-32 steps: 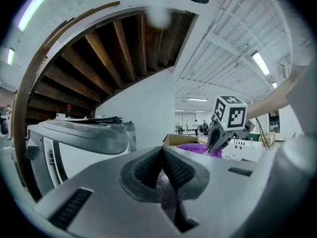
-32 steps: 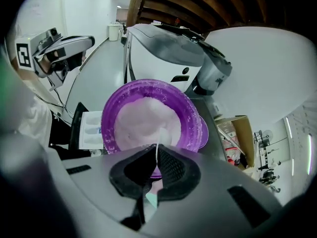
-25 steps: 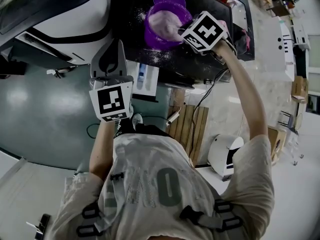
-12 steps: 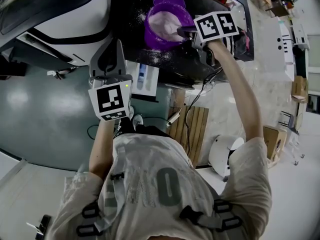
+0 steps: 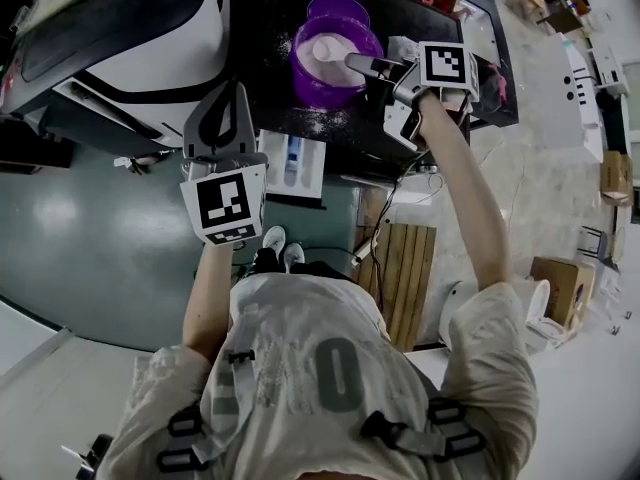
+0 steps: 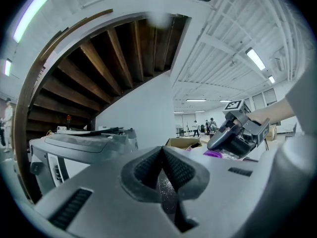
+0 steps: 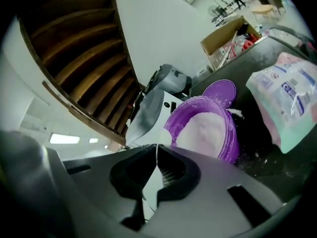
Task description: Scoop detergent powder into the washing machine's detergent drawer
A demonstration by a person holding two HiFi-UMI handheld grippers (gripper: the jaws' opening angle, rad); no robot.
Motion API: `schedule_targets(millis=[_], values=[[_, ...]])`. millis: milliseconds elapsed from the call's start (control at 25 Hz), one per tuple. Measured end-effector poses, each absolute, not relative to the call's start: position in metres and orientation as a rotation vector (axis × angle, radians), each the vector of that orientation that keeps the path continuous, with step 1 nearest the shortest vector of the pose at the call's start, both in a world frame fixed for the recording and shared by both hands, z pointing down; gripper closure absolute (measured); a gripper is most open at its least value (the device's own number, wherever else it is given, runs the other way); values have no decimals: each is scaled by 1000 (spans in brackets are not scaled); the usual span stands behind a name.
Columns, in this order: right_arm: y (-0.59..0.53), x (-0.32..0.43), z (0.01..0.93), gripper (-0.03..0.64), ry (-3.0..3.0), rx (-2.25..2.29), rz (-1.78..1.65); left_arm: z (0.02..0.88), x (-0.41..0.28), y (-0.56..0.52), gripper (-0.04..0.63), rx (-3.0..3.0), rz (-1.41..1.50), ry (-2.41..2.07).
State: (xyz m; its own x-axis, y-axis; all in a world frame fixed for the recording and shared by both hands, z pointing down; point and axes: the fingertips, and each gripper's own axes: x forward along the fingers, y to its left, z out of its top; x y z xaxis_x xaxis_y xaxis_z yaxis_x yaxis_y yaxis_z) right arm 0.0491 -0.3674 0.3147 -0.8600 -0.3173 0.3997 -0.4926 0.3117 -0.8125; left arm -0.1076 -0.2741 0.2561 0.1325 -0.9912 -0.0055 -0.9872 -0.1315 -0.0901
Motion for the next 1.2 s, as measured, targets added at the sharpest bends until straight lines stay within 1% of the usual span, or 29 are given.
schedule_targets(millis=[280,560,680,880,1200], values=[[-345,60,275,607,-2681,792,2052,242,-95,-262,575,-2285,-54,2000],[-304,83,276,607,-2900,1023,2312,253,-80,-242,575,-2290,-40,1955],[-281,93,284,607,-2943,1128,2326,268,-71,-234,574,-2318,-20,1965],[-237,110,317,607,-2889,1308,2482,291,-60,-215,575,-2376,-36,1967],[-194,138,350,607,-2866,1583,2475,311,-37,-192,574,-2419,-57,1933]])
